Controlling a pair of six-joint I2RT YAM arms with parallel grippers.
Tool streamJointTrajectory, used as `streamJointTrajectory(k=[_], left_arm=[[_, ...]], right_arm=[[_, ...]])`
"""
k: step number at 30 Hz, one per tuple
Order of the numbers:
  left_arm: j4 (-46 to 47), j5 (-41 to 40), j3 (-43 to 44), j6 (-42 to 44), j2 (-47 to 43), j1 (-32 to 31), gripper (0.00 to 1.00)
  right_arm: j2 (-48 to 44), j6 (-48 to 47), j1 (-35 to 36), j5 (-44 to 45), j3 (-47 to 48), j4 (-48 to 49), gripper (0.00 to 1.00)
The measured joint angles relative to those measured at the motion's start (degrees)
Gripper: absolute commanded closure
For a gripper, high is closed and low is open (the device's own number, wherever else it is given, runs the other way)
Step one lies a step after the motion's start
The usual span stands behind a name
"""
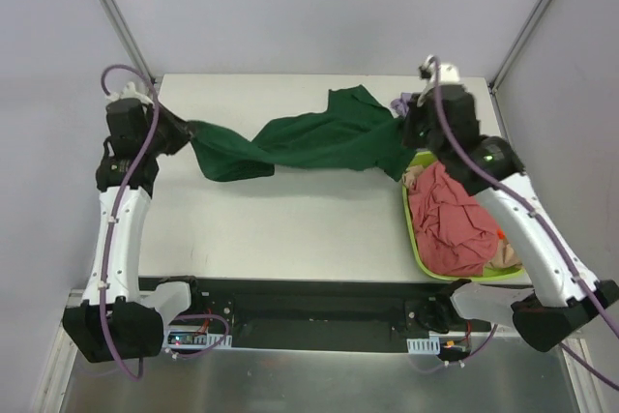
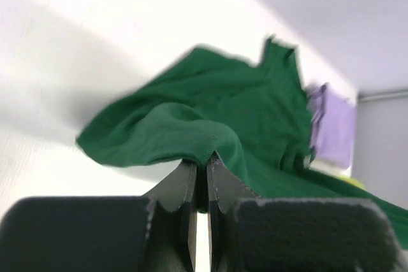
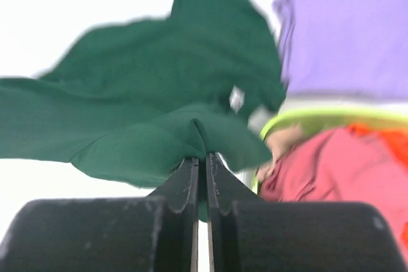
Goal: Fold and stack the t-shirts
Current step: Flatten out the tshirt
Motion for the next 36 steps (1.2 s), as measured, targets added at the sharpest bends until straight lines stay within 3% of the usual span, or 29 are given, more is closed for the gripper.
streamJointTrajectory(k=[7,13,28,36], left_arm=[[-7.0,-2.9,21.1,-1.2,2.5,0.1,1.0],[-11.2,-2.9,31.4,-2.1,1.7,0.1,1.0],[-16.6,-10.4,52.4,-2.6,-16.3,0.1,1.0],[-17.7,-11.2,58.6,-2.5,-16.2,0.1,1.0]], right_arm=[[1.4,-9.2,-5.9,1.2,28.1,-7.2,0.99],[4.2,-15.3,-6.3,0.0,44.5,-13.0,1.0],[-12.0,-16.7,-6.3,-19.9,52.9,-8.2,1.0],[-12.5,-16.7,-6.3,-21.8,56.9,-3.3,1.0]])
